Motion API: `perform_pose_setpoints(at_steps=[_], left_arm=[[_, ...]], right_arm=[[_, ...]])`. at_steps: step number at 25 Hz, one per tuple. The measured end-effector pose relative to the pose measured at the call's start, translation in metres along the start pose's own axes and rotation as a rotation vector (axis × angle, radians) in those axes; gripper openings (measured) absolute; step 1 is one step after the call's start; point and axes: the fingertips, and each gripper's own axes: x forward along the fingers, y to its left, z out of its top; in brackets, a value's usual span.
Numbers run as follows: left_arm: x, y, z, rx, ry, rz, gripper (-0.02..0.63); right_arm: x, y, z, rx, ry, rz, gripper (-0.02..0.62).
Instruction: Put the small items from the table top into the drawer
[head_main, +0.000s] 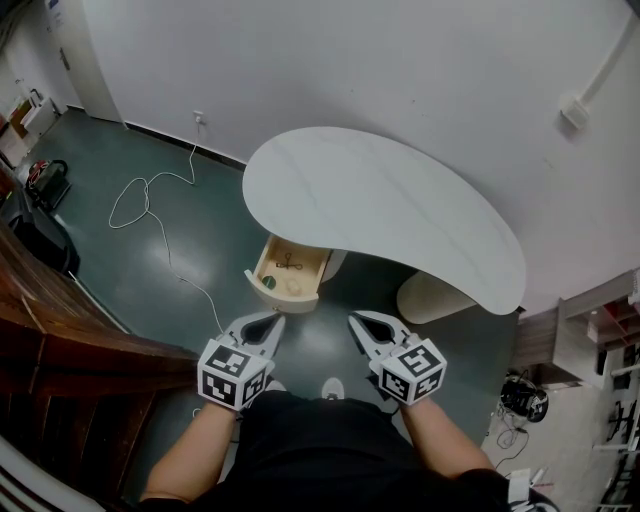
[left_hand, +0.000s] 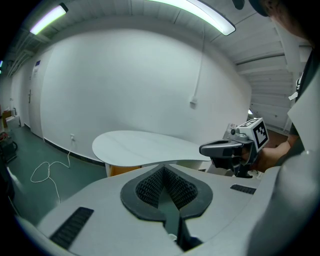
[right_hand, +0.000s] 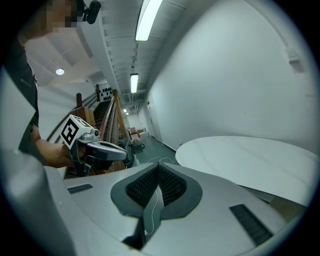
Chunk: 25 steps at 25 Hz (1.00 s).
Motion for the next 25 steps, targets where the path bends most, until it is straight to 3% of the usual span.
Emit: perform_pose_setpoints(at_steps=[25], left_arm=[[-0.0001, -0.0039, -0.0007, 0.003, 0.005, 0.009, 0.014]], right_arm=[[-0.0007, 0.0031, -0.0032, -0.019, 0.013, 0.018, 0.008]])
